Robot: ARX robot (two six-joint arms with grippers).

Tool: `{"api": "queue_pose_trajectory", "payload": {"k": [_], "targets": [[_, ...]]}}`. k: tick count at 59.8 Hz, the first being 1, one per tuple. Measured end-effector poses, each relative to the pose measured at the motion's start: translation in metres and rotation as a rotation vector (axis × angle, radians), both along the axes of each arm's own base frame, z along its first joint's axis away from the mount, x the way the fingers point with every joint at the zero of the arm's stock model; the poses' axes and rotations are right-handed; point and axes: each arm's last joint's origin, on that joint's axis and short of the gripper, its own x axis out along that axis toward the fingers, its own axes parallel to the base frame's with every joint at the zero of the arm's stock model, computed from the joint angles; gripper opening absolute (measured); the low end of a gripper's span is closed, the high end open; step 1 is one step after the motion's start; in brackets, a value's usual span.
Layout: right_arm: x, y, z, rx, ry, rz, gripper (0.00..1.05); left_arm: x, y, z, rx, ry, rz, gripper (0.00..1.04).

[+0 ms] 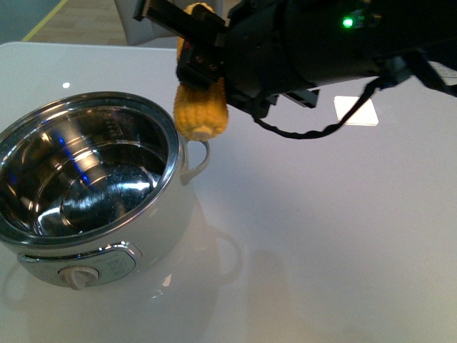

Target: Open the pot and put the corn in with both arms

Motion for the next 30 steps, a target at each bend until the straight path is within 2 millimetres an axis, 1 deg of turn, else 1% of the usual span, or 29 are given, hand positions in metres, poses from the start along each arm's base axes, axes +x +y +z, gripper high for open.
{"api": "queue_pose_trajectory", "payload": {"k": [12, 20, 30], "targets": [[0.0, 0.034, -0.009, -0.01, 0.043, 0.054, 0.23, 0.0, 0.0, 0.0, 0.0, 0.0, 0.0, 0.98], [-0.004, 0.052, -0.017, -0.014, 0.07, 0.09, 0.23, 0.0, 0.0, 0.0, 0.0, 0.0, 0.0, 0.98], [-0.008, 0.07, -0.024, -0.021, 0.098, 0.133, 0.23, 0.0, 0.0, 0.0, 0.0, 0.0, 0.0, 0.98]]}}
